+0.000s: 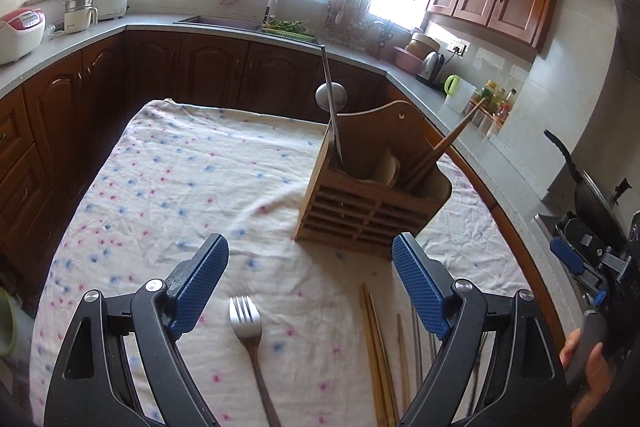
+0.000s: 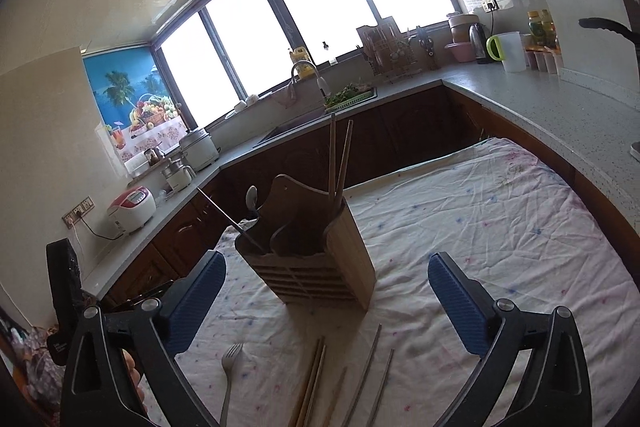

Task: Organize utensils
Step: 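Withdraw both open tools from the holder back toward the remaining chopsticks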

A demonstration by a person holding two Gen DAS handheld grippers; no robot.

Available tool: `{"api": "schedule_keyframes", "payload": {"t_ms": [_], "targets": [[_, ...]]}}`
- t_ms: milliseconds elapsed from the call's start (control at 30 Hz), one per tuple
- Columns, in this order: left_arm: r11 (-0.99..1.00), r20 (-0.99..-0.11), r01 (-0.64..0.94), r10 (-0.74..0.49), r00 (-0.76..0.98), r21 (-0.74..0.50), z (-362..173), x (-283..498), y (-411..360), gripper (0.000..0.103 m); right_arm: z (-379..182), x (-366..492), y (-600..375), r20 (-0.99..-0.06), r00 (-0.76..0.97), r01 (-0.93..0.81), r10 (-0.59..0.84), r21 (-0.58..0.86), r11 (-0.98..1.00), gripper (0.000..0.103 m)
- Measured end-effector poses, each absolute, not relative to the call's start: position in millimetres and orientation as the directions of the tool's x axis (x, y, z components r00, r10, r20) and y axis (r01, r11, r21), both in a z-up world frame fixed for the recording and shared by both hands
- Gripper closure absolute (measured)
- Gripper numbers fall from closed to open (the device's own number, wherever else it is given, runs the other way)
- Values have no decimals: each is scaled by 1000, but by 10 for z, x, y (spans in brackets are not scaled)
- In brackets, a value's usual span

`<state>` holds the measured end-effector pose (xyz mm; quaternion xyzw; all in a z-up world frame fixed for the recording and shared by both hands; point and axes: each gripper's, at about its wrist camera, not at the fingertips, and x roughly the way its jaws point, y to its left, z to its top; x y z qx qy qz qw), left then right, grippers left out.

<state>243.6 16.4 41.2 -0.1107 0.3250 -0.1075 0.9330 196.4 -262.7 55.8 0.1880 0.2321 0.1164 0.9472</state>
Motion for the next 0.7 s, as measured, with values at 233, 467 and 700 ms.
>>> {"api": "schedule_keyframes", "payload": {"t_ms": [233,467,700], "targets": [[954,-630,134,-279,725,-267,163,2065,88,15,272,1570,-2761,-473,841,-58,263,405,912,0],[957,-671,131,-275,689,-257,-59,1894,15,15,-5,1343,-2816,-529,812,-14,249,408,913,1],[958,-703,141,-279,654,-249,-172,1898,-85,15,-100,1287,-2794,-551,798,-14,243,386,923,1]]}}
